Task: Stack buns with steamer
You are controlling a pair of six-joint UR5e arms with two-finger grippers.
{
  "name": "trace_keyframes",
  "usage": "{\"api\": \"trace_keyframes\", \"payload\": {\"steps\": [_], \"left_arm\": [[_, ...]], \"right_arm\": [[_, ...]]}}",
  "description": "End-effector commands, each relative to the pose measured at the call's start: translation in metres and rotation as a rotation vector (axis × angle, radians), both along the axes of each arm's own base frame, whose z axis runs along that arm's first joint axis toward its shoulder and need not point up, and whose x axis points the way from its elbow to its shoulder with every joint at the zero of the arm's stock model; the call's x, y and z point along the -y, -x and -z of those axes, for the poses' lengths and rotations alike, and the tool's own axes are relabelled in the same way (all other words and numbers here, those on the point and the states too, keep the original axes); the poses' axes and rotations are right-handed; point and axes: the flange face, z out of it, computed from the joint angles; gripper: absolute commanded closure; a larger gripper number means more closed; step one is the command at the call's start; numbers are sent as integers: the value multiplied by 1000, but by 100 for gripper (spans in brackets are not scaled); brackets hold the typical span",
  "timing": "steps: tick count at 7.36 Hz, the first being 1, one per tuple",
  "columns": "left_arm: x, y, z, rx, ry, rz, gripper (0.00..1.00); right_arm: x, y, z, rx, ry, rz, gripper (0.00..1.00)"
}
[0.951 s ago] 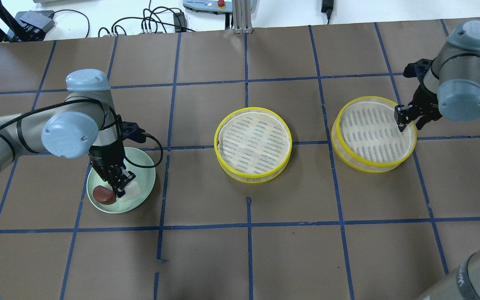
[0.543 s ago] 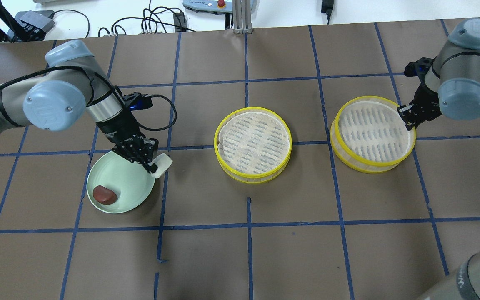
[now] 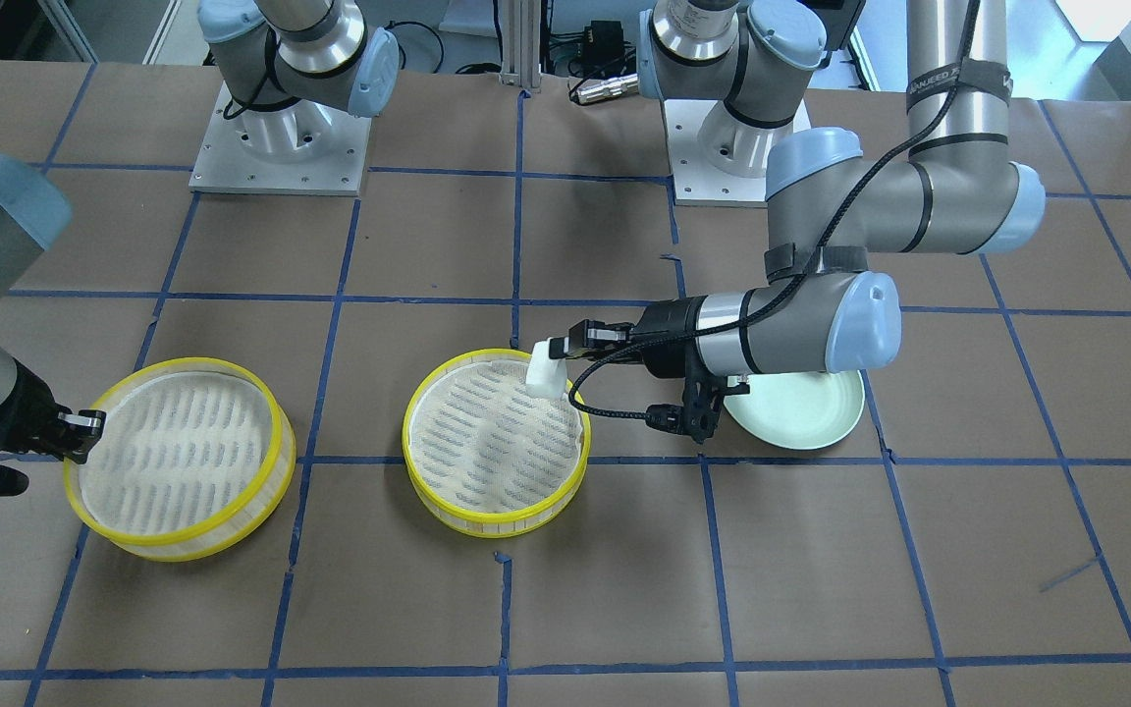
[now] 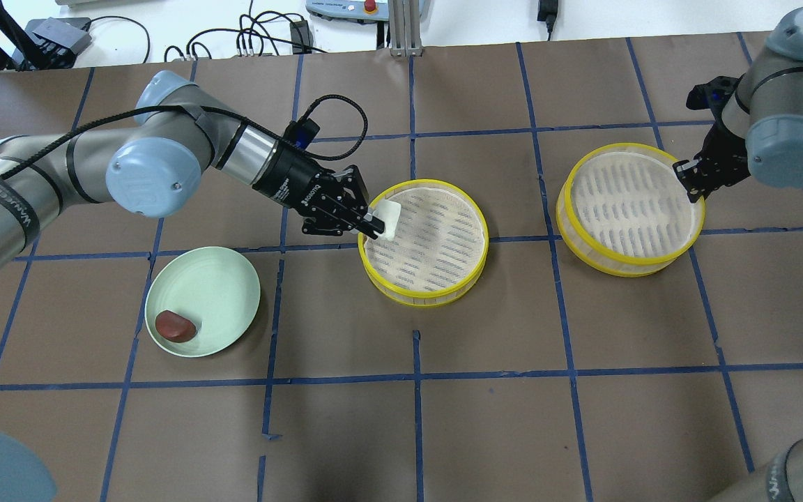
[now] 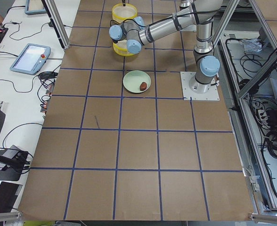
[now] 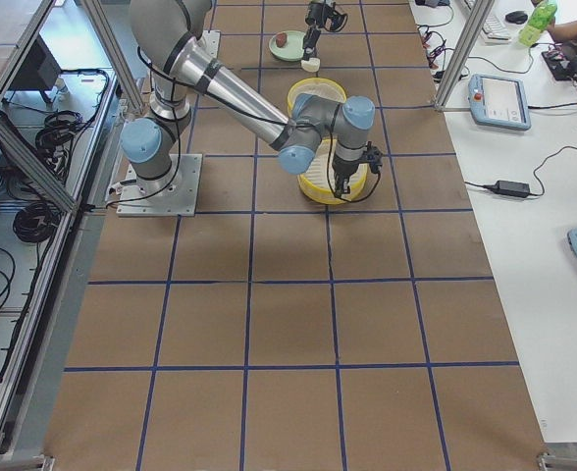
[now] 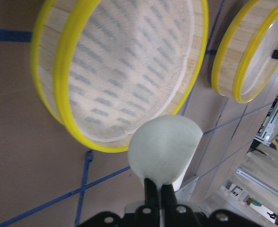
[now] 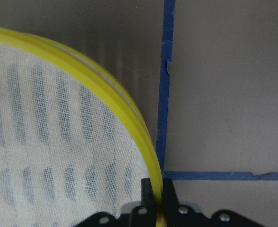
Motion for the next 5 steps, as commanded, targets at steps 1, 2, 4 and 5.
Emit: {"api": "trace_keyframes", "payload": {"steps": [1, 2, 4, 5], "left_arm": [[0, 9, 1, 6, -36, -26, 8], [0, 8, -2, 7, -29, -26, 8], [-12, -15, -4, 231, 27, 83, 3], [-21, -34, -3, 368, 61, 180, 0]], "right_arm": [[13, -8, -29, 13, -10, 38, 88], [15, -31, -45, 11, -2, 52, 88], [10, -107, -62, 4, 16, 128, 88], [5, -156, -63, 0, 16, 166, 88]]}}
